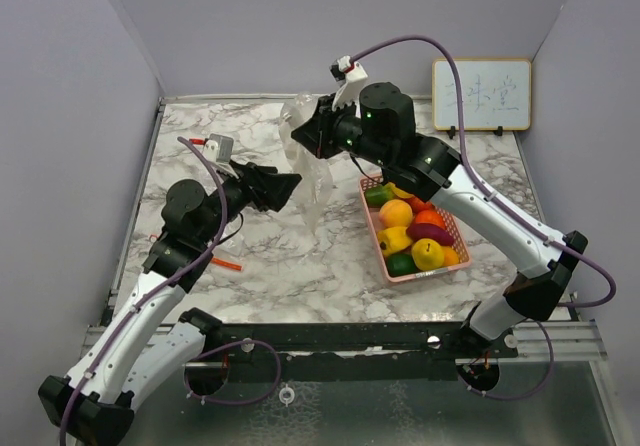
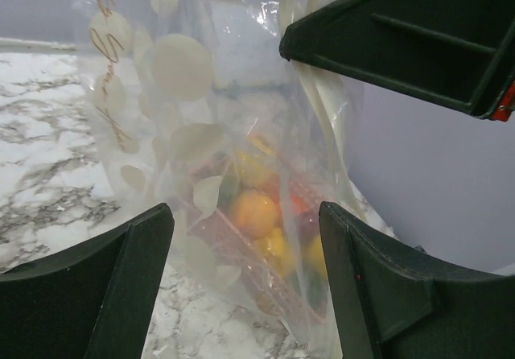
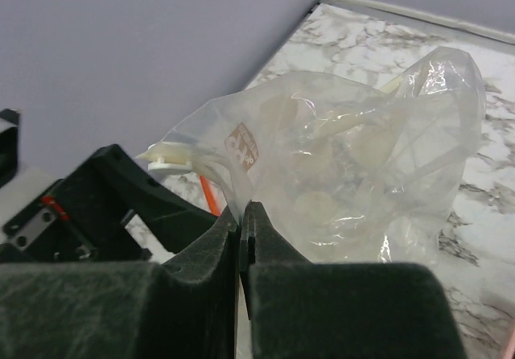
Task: Place the food in the zip-top bag and seal the zipper
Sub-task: Open the zipper of the food storage bag.
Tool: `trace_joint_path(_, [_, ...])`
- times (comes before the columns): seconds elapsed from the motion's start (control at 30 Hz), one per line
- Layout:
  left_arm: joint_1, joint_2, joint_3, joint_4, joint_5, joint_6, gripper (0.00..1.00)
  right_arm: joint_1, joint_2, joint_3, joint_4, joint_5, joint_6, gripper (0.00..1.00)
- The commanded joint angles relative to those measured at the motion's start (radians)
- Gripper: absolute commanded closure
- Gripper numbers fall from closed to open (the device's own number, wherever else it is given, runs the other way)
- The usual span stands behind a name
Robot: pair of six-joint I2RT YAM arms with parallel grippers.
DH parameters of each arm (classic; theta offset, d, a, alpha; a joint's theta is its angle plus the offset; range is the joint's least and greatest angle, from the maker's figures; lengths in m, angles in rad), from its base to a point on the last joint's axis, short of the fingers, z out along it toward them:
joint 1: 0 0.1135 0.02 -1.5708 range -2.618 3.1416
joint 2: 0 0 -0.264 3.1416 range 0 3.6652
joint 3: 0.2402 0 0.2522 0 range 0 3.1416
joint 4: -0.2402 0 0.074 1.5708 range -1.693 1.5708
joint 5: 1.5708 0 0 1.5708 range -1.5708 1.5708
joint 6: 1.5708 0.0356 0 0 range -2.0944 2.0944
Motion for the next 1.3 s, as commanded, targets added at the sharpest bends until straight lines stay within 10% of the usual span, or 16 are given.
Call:
trace_joint_path(0.0, [-0.001, -0.002, -0.041, 0.203, 0.096, -0.125, 0.24, -0.013, -0.04, -0.02, 0.066, -0.151, 0.06, 0.98])
trace_joint_path(0.23, [0.0, 0.026, -0.088, 0.317, 0.131, -0.19, 0.23, -0.015, -0.047, -0.044, 0.098, -0.232, 0.12, 0.98])
trace_joint_path(0.5, [0.0, 0.091, -0.079, 0.365, 0.161, -0.225, 1.0, -0.015, -0.071, -0.059, 0.108, -0.247, 0.141, 0.98])
trace_joint_path(0.97, [0.0, 0.016, 0.117, -0.215, -0.203, 0.072, 1.0, -0.051, -0.123, -0.034, -0.173, 0.118, -0.077, 0.98])
trace_joint_path(1.17, [-0.001, 0.011, 0.074, -0.098, -0.013, 0.022, 1.0, -0.059, -0.128, -0.053, -0.112, 0.047, -0.056, 0.98])
trace_joint_path(1.27, [0.0, 0.003, -0.019, 0.153, 0.157, -0.103, 0.75, -0.079, -0.127, -0.063, -0.045, -0.014, -0.009, 0.98])
